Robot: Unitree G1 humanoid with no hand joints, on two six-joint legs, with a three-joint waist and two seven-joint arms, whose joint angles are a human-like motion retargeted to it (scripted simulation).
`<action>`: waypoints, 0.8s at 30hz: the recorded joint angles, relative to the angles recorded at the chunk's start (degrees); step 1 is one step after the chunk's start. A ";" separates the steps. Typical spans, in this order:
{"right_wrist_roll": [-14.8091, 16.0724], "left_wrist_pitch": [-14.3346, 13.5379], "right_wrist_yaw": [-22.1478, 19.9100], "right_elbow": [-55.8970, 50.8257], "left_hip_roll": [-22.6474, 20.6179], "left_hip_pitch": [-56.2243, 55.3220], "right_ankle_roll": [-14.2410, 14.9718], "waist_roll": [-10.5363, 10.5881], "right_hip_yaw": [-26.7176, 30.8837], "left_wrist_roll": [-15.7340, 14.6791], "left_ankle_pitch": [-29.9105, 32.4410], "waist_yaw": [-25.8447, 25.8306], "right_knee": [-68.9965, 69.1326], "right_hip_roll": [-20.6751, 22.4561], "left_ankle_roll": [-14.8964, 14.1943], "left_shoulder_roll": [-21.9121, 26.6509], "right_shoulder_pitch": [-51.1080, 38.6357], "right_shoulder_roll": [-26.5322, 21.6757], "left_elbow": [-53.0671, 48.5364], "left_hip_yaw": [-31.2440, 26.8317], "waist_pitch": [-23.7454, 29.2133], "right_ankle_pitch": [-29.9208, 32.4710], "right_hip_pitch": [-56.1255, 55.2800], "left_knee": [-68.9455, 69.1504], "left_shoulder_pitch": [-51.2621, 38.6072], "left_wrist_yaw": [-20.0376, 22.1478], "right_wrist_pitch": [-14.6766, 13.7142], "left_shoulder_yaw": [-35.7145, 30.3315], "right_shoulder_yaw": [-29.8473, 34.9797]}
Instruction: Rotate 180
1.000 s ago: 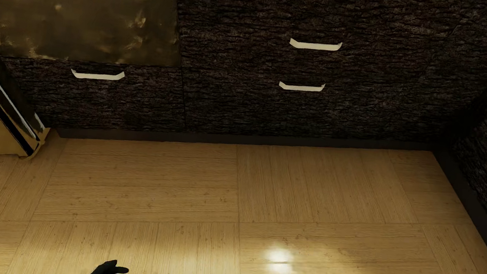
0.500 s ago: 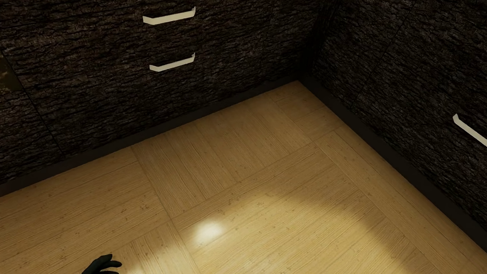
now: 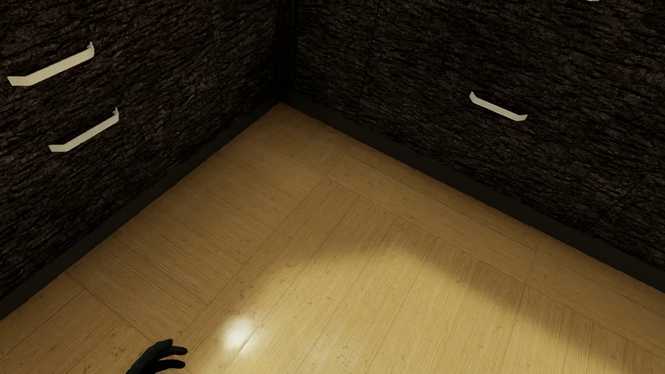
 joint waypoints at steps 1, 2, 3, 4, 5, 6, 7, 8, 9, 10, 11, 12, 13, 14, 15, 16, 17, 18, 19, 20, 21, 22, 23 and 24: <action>0.10 0.32 0.78 -0.12 -0.16 0.88 -0.03 -0.44 -0.01 -0.47 -0.61 0.11 -0.16 0.06 0.04 -0.64 0.50 0.31 0.06 -1.32 0.47 0.53 -0.28 -0.63 -0.98 -0.71 -0.83 -0.69 -0.75; -0.13 0.35 1.46 0.12 0.14 1.24 -0.12 -0.74 -0.04 -1.00 -1.10 -0.44 -0.35 0.25 -0.88 -0.56 0.84 1.27 -0.96 -1.89 0.66 1.21 -1.02 -0.93 -1.10 -1.91 -1.74 -0.84 -1.62; -0.39 0.17 1.49 -0.05 0.77 1.90 -0.31 -1.37 -0.61 -1.23 -1.60 -0.68 0.16 0.12 -1.29 -0.21 2.31 2.45 -0.50 -1.75 1.50 1.30 -1.12 -0.41 -2.41 -3.31 -2.62 -0.98 -0.63; -0.22 -0.03 1.28 0.40 1.46 1.45 -0.46 -1.28 -0.42 -1.34 -1.64 -0.46 0.17 0.88 -1.72 -0.39 2.88 2.34 -0.94 -2.30 2.03 1.71 -1.37 1.32 -2.87 -4.65 -3.64 -1.03 -0.62; -0.02 -0.36 0.98 0.95 1.65 1.32 -0.51 -1.20 0.45 -1.31 -1.35 -0.40 0.06 1.62 -2.26 -0.08 2.84 1.51 -0.69 -2.71 2.33 2.09 -1.52 2.31 -2.94 -5.77 -4.51 -1.69 -0.68; 0.02 0.23 0.31 0.65 1.98 0.68 -0.54 -0.93 1.07 -1.03 -0.72 -1.13 -0.38 2.19 -2.89 -0.34 3.14 1.54 -1.97 -2.85 2.21 2.71 -1.90 3.44 -1.92 -6.59 -5.01 -1.02 -0.16; 0.07 0.90 -0.33 0.33 1.76 0.57 -0.46 -0.62 2.00 -0.68 -0.28 -1.97 -1.05 2.59 -3.07 -0.45 3.53 2.07 -2.40 -3.35 1.83 3.56 -2.46 3.40 -1.34 -7.25 -5.19 -0.94 -0.50; 0.47 1.22 -0.82 0.42 1.59 1.70 -0.39 -0.28 2.33 -0.17 -0.58 -2.86 -1.84 2.56 -2.99 -0.31 4.21 1.97 -1.31 -3.63 1.70 4.41 -2.51 1.95 -1.34 -7.70 -5.02 -1.60 0.56; 1.42 1.73 -1.22 1.10 1.81 3.14 -0.31 0.84 2.17 0.13 -2.14 -3.67 -3.25 3.02 -2.95 -0.21 4.11 2.69 -0.86 -4.39 1.24 5.47 -2.84 -1.30 -0.93 -7.88 -4.51 -1.76 -1.31; 1.96 2.06 -3.10 0.57 2.23 4.11 -1.74 1.12 1.86 0.44 -1.81 -5.01 -4.33 3.12 -3.18 0.73 4.21 3.63 -0.33 -3.77 0.41 4.82 -3.32 -4.25 0.03 -8.01 -3.59 -2.00 -2.11; 1.74 2.87 -4.90 -1.26 2.39 5.51 -5.67 0.20 -0.31 0.84 -0.85 -5.50 -3.01 1.44 -3.26 2.11 4.92 3.49 -0.53 -1.89 0.02 1.32 -4.40 -6.37 0.08 -8.26 -1.97 -1.45 -1.18; 0.91 3.49 -5.06 0.11 2.85 5.75 -3.48 -0.07 -1.91 1.33 -1.61 -3.78 -1.33 -0.11 -3.31 1.27 5.32 1.73 -0.78 -0.72 0.15 -0.86 -5.24 -5.36 -1.69 -8.10 -0.77 -0.77 -1.10; 0.06 3.11 -4.89 1.97 3.04 5.25 0.77 0.08 -1.86 1.69 -2.76 -1.63 -1.26 -0.35 -3.42 -0.24 4.93 0.69 -0.82 -0.94 0.43 1.43 -5.73 -3.30 -3.17 -7.38 0.43 -1.38 -1.07; -0.10 2.06 -4.26 1.79 2.80 4.95 -1.18 0.37 -1.10 1.97 -3.87 -1.35 -3.09 0.46 -3.63 -0.80 3.81 0.97 -1.42 -2.21 0.65 7.41 -5.64 -2.48 -2.98 -6.44 1.57 -2.15 -0.86; 0.23 0.35 -3.93 0.43 3.29 4.77 -0.62 0.88 -0.34 2.31 -3.94 -2.15 -4.41 1.44 -3.84 -0.06 3.94 2.99 -1.45 -2.16 0.43 8.48 -5.92 -2.78 -1.00 -5.87 1.59 -2.80 -1.64; 0.15 -0.67 -5.43 -0.66 3.72 5.62 -1.62 1.02 -0.18 2.72 -3.21 -3.52 -5.28 1.68 -3.80 0.38 4.39 3.60 -0.40 -0.99 0.35 7.26 -5.93 -4.46 0.45 -5.79 1.10 -2.28 -1.68; 0.19 -0.19 -7.00 -1.09 3.98 7.45 -3.33 0.61 -0.59 2.85 -2.66 -4.22 -4.62 1.40 -3.77 0.00 4.16 2.89 0.07 0.50 0.98 3.58 -6.00 -6.35 0.21 -6.08 0.57 -1.41 0.41; 0.18 0.92 -6.90 -0.59 3.85 7.51 -2.32 0.23 -1.17 2.57 -2.89 -3.63 -3.64 0.66 -3.67 -0.47 3.80 2.04 -1.36 0.47 1.87 2.24 -6.39 -4.69 -1.21 -6.63 0.01 -1.02 -0.26; 0.27 1.18 -6.24 0.78 3.07 5.78 -1.07 -0.10 -0.24 1.96 -2.58 -2.17 -4.06 0.74 -3.20 -0.97 3.87 1.50 -1.73 -0.75 2.21 5.19 -6.84 -0.29 -2.49 -7.03 -0.85 -1.26 -0.58; 1.23 1.12 -4.94 0.80 2.81 4.01 -0.29 0.97 0.80 1.41 -3.14 -1.69 -5.78 2.05 -2.07 -0.94 5.34 0.96 -1.64 -2.60 1.61 8.47 -7.34 1.88 -2.57 -7.38 -1.70 -2.82 0.49; 2.48 0.05 -3.27 0.46 2.55 6.83 -2.33 1.20 0.22 1.17 -5.73 -2.65 -4.73 2.20 -2.51 0.83 5.71 1.81 0.85 -3.61 1.13 5.88 -8.50 -3.45 -2.04 -8.02 -1.82 -3.19 0.15; 2.61 -0.20 -3.09 0.54 2.88 7.77 -7.69 0.17 -1.52 1.08 -5.94 -3.45 -1.66 1.27 -5.60 2.58 5.20 3.19 2.40 -2.50 1.56 1.12 -9.60 -3.58 -1.80 -8.69 -1.42 -0.68 -1.25; 2.02 0.67 -2.73 -1.10 3.03 7.66 -9.93 -0.57 -2.94 1.37 -7.09 -2.35 1.81 -0.02 -5.65 2.06 5.30 3.31 2.40 -1.35 1.81 -2.24 -11.27 -1.82 -2.14 -8.47 -0.86 0.07 -1.29; 1.28 2.33 -1.60 0.30 2.90 6.03 -6.61 -1.69 -3.29 1.78 -7.26 -0.14 3.46 -1.33 -2.62 1.61 2.85 2.01 -0.09 -0.49 2.61 -0.08 -12.14 3.85 -2.44 -7.57 -0.86 -0.18 0.01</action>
